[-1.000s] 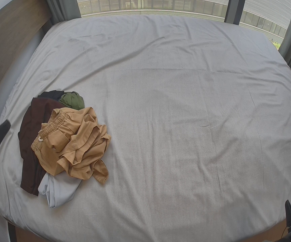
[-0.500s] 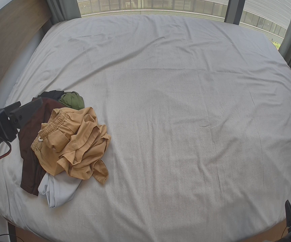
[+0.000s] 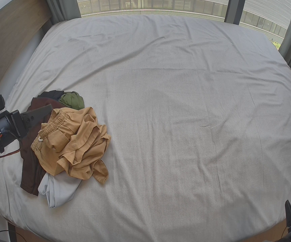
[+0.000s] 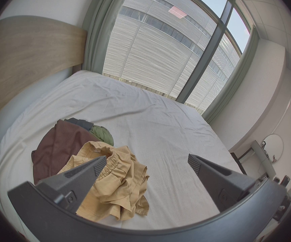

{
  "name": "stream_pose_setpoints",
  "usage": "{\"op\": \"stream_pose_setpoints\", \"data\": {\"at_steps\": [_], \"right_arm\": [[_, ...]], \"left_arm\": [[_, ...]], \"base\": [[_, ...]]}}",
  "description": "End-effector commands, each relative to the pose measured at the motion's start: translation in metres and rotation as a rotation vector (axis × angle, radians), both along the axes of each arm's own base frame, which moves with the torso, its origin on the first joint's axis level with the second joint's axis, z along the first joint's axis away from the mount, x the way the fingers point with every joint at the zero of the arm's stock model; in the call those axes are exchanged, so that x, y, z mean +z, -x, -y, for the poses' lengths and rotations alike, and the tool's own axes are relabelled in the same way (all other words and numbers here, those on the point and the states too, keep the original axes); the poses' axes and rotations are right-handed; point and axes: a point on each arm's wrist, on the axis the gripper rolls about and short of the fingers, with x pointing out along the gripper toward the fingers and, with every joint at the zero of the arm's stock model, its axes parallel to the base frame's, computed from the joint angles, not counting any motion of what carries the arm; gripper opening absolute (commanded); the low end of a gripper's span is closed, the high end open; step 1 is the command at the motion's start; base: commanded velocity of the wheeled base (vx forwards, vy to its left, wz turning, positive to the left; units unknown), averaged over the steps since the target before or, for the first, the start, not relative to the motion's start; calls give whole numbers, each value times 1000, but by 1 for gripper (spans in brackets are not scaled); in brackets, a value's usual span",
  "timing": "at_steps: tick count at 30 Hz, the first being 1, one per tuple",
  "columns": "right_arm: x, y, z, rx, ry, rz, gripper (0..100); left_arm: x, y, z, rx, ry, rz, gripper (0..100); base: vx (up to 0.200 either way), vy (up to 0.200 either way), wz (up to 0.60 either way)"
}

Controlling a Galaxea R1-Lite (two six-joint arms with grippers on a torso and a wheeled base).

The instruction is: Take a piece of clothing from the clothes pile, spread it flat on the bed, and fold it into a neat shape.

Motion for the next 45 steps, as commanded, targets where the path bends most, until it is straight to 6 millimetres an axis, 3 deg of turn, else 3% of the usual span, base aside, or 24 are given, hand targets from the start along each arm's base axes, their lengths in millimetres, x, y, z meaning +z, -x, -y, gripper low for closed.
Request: {"op": "stream_pose_setpoints", "data": {"at_steps": [1,7,18,36,45], "right_arm": [[-5,0,0,1,0,0,100],[-5,0,0,1,0,0,100],[-5,0,0,1,0,0,100],[-5,0,0,1,0,0,100],[-5,0,0,1,0,-1,100]], "left_arm": [[-7,-10,-11,15,28,-47,100],[-7,-18,-12,21,79,-68,100],[-24,-40,-14,23,71,-73,100],[-40,-47,-24,-15,86,-131,100],[-58,-69,-30,-2,86,-148,100]], "base": [[0,0,0],[0,0,0],[0,0,0],[0,0,0],[0,0,0]]}}
